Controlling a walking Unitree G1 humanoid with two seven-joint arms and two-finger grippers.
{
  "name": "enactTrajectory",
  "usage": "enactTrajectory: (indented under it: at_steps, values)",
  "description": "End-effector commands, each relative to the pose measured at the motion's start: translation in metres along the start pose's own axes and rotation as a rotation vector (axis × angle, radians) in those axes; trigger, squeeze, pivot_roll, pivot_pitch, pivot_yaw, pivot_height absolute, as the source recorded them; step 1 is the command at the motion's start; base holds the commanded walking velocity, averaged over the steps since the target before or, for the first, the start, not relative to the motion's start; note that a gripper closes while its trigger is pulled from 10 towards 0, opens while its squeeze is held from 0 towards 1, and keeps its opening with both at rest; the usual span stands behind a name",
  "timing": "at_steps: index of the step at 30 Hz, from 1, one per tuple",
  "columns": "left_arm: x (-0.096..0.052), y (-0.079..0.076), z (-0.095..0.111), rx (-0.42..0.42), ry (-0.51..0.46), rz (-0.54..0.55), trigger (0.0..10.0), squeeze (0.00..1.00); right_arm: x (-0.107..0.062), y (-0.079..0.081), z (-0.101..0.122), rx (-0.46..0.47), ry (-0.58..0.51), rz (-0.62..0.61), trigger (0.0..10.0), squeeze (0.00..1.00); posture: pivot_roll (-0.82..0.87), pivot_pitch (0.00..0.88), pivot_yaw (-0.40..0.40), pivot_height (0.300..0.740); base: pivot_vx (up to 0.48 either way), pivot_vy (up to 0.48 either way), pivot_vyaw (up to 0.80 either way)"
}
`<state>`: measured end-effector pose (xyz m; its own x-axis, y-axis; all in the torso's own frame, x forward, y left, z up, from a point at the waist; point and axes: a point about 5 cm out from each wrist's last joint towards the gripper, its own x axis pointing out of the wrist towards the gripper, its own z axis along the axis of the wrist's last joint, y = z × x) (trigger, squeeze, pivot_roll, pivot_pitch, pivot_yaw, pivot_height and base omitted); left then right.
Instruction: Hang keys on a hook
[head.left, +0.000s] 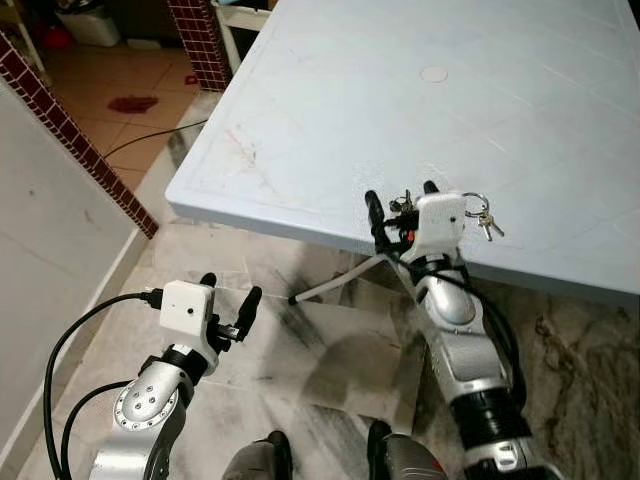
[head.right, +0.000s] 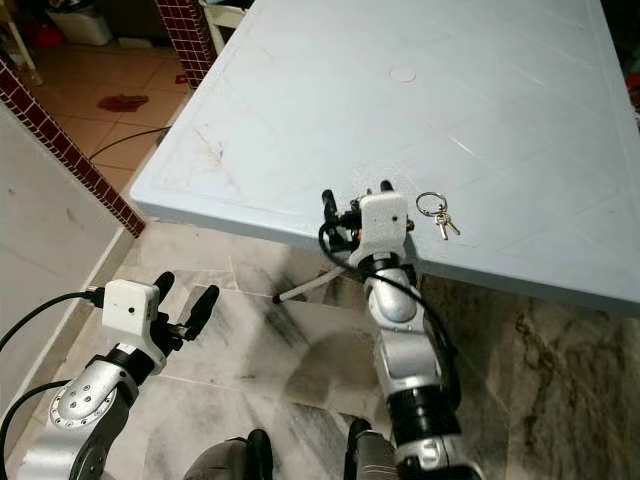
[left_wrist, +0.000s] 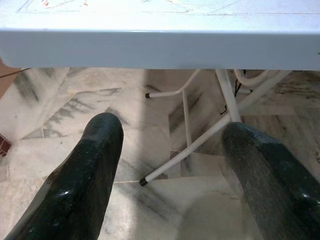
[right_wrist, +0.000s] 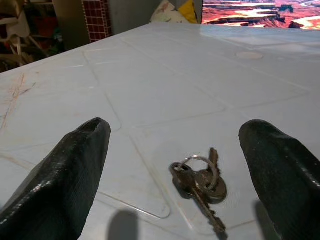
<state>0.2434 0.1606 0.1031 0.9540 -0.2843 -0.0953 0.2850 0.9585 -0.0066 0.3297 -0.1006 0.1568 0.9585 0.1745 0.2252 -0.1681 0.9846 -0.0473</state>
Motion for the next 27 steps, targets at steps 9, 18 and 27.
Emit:
enactTrajectory:
  at_steps: [9, 18, 27]
  values:
    - [-0.001, -0.001, -0.004, 0.008, 0.025, -0.009, 10.0, 0.0, 0.008, -0.012, -0.006, 0.074, 0.08, -0.056, 10.0, 0.0, 0.05, 0.249, 0.096, 0.74, 0.0, 0.0, 0.0]
    - [-0.002, -0.001, -0.004, 0.007, 0.026, -0.003, 10.0, 0.0, 0.028, -0.022, -0.004, 0.086, 0.131, -0.079, 0.0, 0.0, 0.05, 0.251, 0.093, 0.74, 0.0, 0.0, 0.0]
    - [-0.002, 0.0, -0.003, 0.01, 0.026, 0.001, 10.0, 0.0, 0.027, -0.001, -0.006, 0.115, 0.136, -0.024, 6.5, 0.0, 0.06, 0.25, 0.092, 0.74, 0.0, 0.0, 0.0]
